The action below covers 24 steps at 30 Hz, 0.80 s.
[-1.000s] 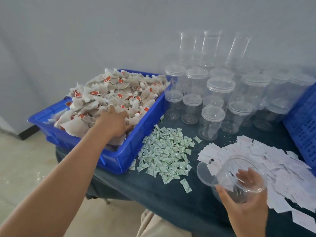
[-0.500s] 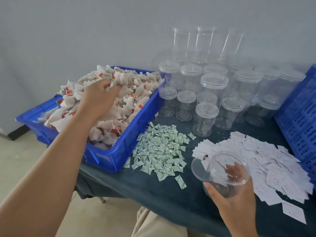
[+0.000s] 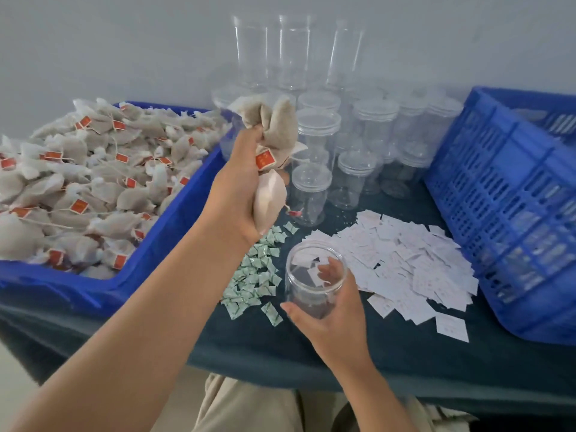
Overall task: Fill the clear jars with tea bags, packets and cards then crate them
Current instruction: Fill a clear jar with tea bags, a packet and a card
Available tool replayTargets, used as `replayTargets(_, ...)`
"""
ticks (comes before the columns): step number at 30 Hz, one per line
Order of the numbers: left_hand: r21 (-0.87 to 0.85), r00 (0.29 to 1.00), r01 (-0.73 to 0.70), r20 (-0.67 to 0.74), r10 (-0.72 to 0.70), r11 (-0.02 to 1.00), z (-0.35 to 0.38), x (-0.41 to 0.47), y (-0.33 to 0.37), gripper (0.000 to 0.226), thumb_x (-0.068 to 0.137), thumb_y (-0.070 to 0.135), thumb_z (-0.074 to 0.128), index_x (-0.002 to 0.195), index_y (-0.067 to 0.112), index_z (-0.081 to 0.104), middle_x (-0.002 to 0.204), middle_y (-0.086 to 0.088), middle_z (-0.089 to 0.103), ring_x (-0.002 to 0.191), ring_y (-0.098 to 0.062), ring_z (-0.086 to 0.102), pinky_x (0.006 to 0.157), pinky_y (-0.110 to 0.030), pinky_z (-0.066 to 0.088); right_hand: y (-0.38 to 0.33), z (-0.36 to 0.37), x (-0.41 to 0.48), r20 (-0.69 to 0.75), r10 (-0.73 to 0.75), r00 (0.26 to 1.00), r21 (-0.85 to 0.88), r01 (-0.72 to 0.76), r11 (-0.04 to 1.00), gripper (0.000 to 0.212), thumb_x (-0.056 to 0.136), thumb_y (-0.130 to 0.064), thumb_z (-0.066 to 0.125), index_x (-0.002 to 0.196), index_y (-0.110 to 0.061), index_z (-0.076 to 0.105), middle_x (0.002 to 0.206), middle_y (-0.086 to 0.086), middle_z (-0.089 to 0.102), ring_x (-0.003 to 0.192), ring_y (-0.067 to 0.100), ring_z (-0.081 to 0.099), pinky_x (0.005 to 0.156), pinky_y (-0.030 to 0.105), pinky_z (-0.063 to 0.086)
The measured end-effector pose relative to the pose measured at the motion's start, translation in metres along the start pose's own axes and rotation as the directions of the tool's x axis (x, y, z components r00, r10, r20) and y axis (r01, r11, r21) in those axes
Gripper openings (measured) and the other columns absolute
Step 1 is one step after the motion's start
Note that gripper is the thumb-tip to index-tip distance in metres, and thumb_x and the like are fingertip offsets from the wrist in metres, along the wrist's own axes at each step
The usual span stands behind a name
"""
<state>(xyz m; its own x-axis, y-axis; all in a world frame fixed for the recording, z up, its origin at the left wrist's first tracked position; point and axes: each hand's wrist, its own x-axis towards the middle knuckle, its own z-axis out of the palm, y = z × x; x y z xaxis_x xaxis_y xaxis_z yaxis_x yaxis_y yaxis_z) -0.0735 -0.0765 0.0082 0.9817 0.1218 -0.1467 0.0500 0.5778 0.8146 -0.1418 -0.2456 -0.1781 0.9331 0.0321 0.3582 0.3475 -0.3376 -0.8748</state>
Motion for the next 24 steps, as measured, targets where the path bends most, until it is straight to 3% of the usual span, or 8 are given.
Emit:
replayTargets(3,0.016,0.996,0.080,0.038,-0.080,0.997,0.010,0.000,-0.020,0.032,0.098,0.049,0.059,0.088,0.019,0.056,0.055,0.009,0.040,0.037,-0.006,0.038,0.034,-0.017,0.032,0.000,-0.001,0.001,-0.005,0.004,1.000,-0.009,-0.004,1.000,0.092,0.061,-0.084,0.084,0.137,-0.073,0.033,0.134,-0.033,0.056,0.130,-0.001,0.057,0.101,0.007,0.044)
replayTargets(7,0.172,0.997,0.078,-0.024,-0.075,0.982,0.015,-0.003,-0.055,0.041,0.099,0.046,0.058,0.063,0.030,0.070,0.059,0.007,0.052,0.044,-0.007,0.048,0.043,-0.021,0.039,-0.002,-0.003,0.001,-0.028,-0.024,0.999,-0.013,0.024,1.000,0.091,0.063,-0.070,0.093,0.136,-0.068,0.038,0.132,-0.033,0.057,0.127,-0.003,0.058,0.097,0.004,0.043)
replayTargets(10,0.497,0.978,-0.174,-0.011,0.206,0.850,0.010,-0.001,-0.065,0.030,0.092,0.055,0.052,0.084,0.032,0.070,0.068,0.013,0.059,0.057,-0.003,0.053,0.052,-0.020,0.044,-0.001,-0.003,0.000,-0.032,-0.051,0.998,-0.037,0.050,0.998,0.091,0.065,-0.060,0.096,0.136,-0.065,0.040,0.130,-0.032,0.057,0.125,-0.001,0.059,0.094,0.004,0.044)
replayTargets(13,0.683,0.869,-0.459,0.213,0.446,0.568,0.003,-0.001,-0.064,0.022,0.095,0.053,0.053,0.080,0.040,0.062,0.066,0.018,0.057,0.059,0.002,0.049,0.053,-0.012,0.039,-0.001,-0.004,-0.002,-0.037,-0.047,0.998,-0.023,0.046,0.999,0.092,0.065,-0.057,0.096,0.136,-0.067,0.039,0.131,-0.032,0.057,0.127,0.000,0.059,0.095,0.005,0.044)
replayTargets(15,0.743,0.831,-0.524,0.342,0.438,0.415,0.001,-0.005,-0.065,0.018,0.097,0.047,0.053,0.083,0.042,0.062,0.069,0.016,0.060,0.060,-0.001,0.050,0.053,-0.015,0.040,-0.002,-0.004,-0.003,-0.045,-0.044,0.998,-0.028,0.043,0.999,0.091,0.064,-0.059,0.095,0.135,-0.068,0.038,0.131,-0.032,0.057,0.127,0.000,0.059,0.097,0.005,0.043)
replayTargets(18,0.778,0.850,-0.522,0.440,0.291,0.348,-0.003,-0.012,-0.070,0.023,0.094,0.047,0.055,0.093,0.028,0.067,0.080,0.001,0.061,0.065,-0.014,0.055,0.060,-0.037,0.051,-0.001,-0.005,-0.003,-0.051,-0.026,0.998,-0.029,0.024,0.999,0.090,0.064,-0.064,0.093,0.133,-0.072,0.037,0.132,-0.036,0.055,0.127,-0.005,0.056,0.095,0.003,0.043)
replayTargets(21,0.788,0.838,-0.545,0.496,0.229,0.287,-0.008,-0.018,-0.071,0.024,0.095,0.043,0.060,0.088,0.022,0.068,0.078,-0.005,0.057,0.076,-0.018,0.052,0.067,-0.036,0.045,-0.001,-0.005,-0.004,-0.069,-0.010,0.998,-0.013,0.009,1.000,0.087,0.064,-0.066,0.092,0.131,-0.073,0.037,0.131,-0.031,0.057,0.128,-0.001,0.058,0.093,0.009,0.050)
replayTargets(24,0.798,0.843,-0.536,0.487,0.230,0.275,-0.015,-0.021,-0.060,0.019,0.091,0.042,0.068,0.092,0.023,0.073,0.081,-0.005,0.063,0.080,-0.018,0.056,0.070,-0.033,0.045,-0.001,-0.007,-0.005,-0.108,0.010,0.994,0.022,-0.007,1.000,0.084,0.064,-0.063,0.093,0.127,-0.074,0.039,0.130,-0.028,0.058,0.127,0.005,0.059,0.093,0.027,0.060)
